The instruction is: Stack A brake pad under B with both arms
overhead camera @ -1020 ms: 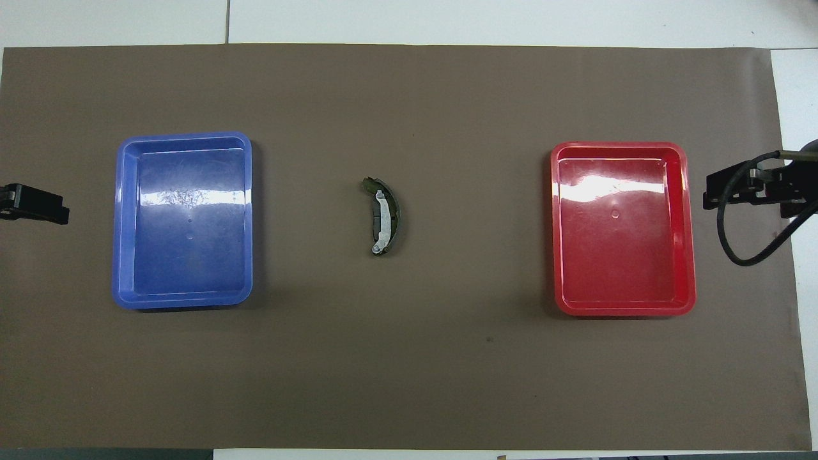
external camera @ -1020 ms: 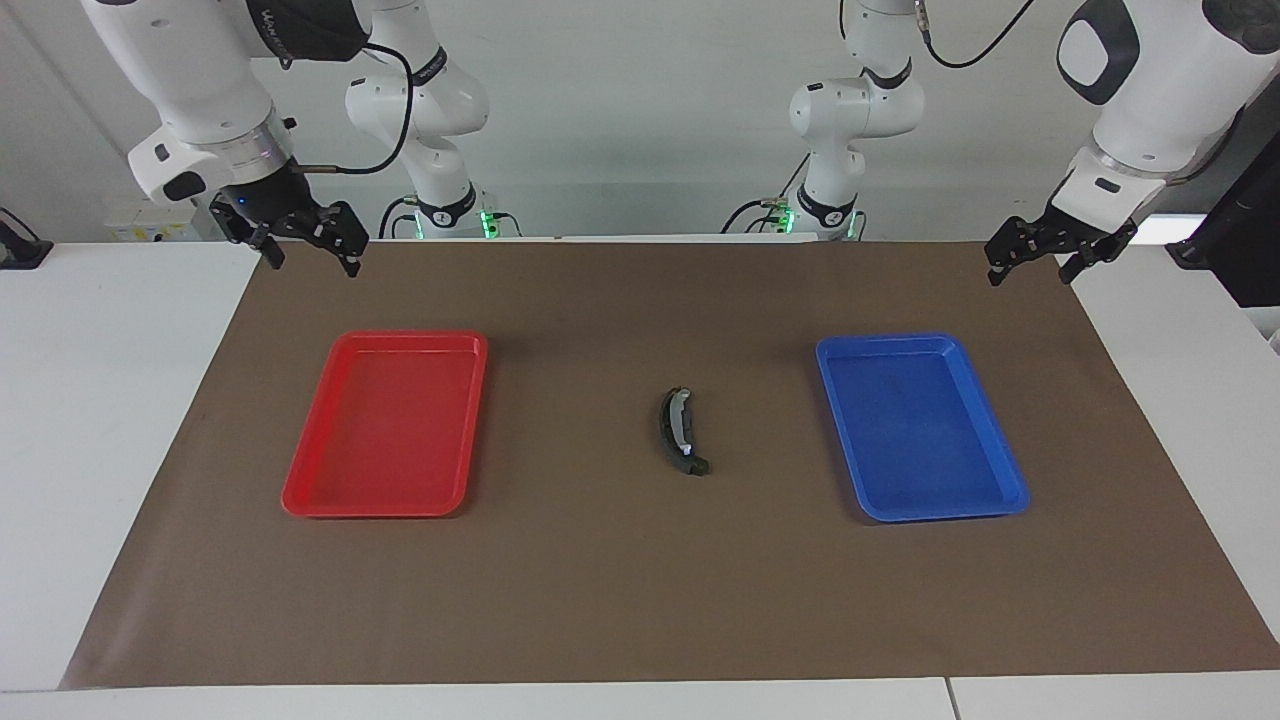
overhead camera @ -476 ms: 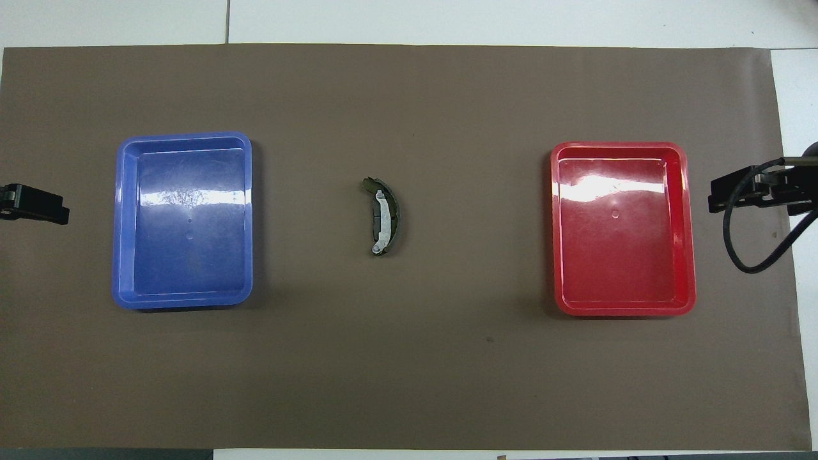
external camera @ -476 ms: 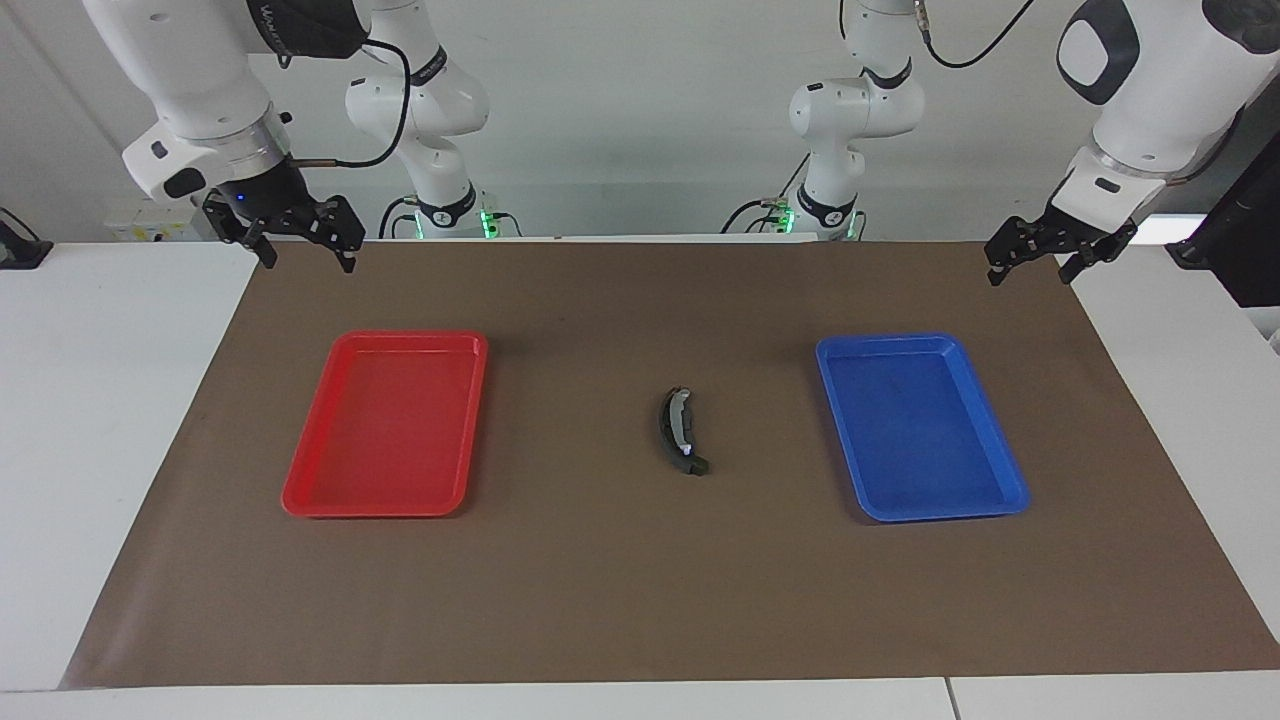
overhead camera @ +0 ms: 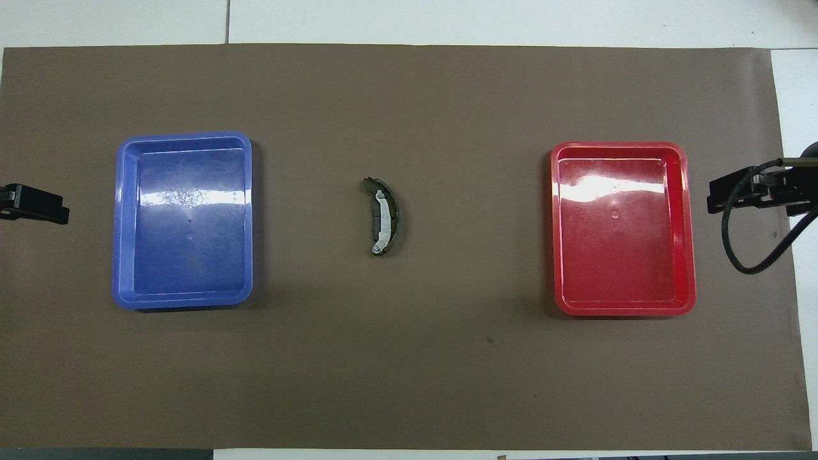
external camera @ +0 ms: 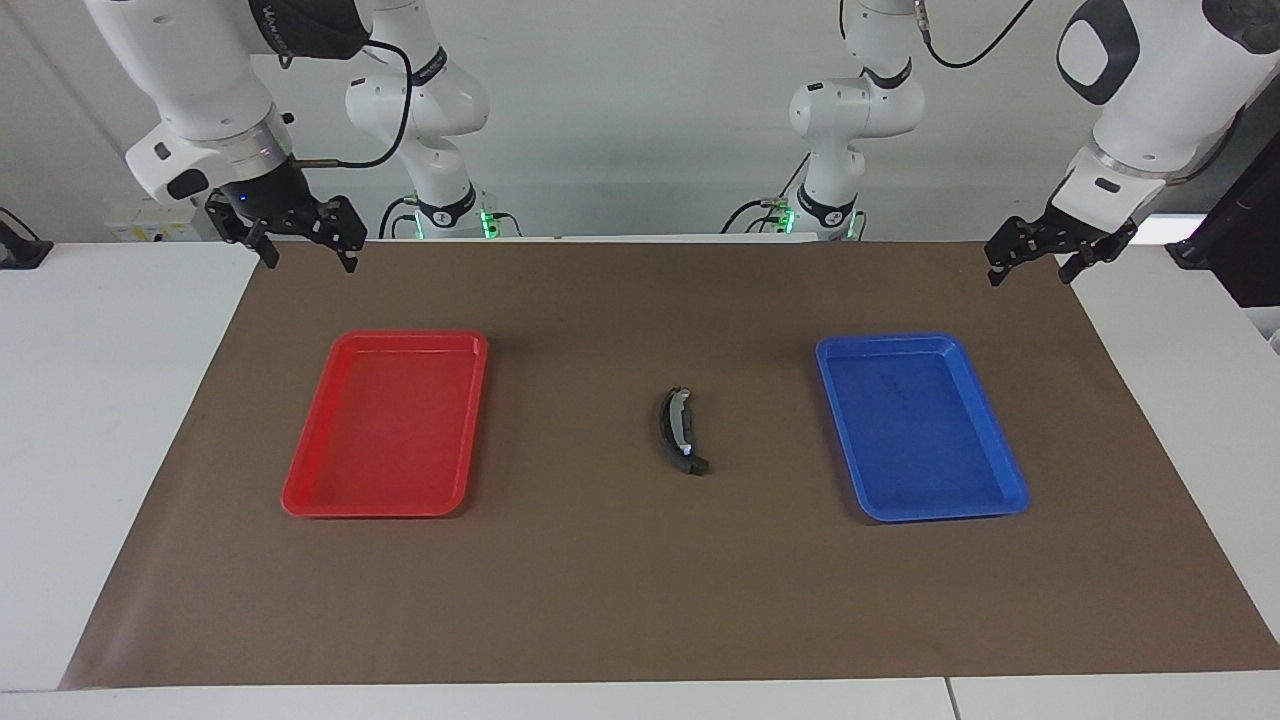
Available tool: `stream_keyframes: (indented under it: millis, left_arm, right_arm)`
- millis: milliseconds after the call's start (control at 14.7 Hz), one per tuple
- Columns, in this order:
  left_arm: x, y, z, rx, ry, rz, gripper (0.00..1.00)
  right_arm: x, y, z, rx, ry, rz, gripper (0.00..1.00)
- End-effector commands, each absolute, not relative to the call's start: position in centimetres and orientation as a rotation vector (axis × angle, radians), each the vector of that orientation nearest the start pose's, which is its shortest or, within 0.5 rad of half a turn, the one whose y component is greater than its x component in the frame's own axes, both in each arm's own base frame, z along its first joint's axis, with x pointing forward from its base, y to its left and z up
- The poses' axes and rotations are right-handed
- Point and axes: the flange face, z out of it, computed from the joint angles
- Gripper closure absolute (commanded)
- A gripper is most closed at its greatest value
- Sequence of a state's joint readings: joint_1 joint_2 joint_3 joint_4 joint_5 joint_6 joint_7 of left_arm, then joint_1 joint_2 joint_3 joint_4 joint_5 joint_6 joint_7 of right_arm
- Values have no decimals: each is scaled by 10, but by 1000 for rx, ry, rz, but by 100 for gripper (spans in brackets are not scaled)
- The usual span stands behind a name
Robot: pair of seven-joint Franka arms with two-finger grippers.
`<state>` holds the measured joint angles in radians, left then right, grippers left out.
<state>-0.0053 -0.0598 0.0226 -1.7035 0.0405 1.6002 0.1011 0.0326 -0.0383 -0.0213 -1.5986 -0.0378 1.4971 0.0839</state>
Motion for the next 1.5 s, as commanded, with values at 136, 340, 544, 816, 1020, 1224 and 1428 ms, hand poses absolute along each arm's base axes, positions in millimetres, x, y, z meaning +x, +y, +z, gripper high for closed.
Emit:
stream_keyframes:
  millis: [136, 340, 544, 816, 1020, 1224, 1428]
  left_arm:
    - [535, 16, 599, -3115, 133, 77, 1]
    - [535, 16, 599, -3115, 133, 77, 1]
    - [535, 16, 599, -3115, 133, 77, 1]
    - [535, 16, 599, -3115, 133, 77, 1]
    - [535, 16, 599, -3115, 133, 77, 1]
    - [535, 16, 599, -3115, 133, 77, 1]
    - [535, 16, 599, -3115, 133, 77, 1]
  right_arm:
    - [529, 5, 633, -3180, 101, 80, 1]
    - [530, 5, 633, -3180, 98, 75, 1]
    - [530, 5, 633, -3180, 98, 75, 1]
    - [530, 5, 632, -3180, 95, 80, 1]
    - [529, 5, 631, -3180, 86, 80, 1]
    - [529, 5, 631, -3180, 12, 82, 1]
    - [529, 5, 631, -3180, 17, 82, 1]
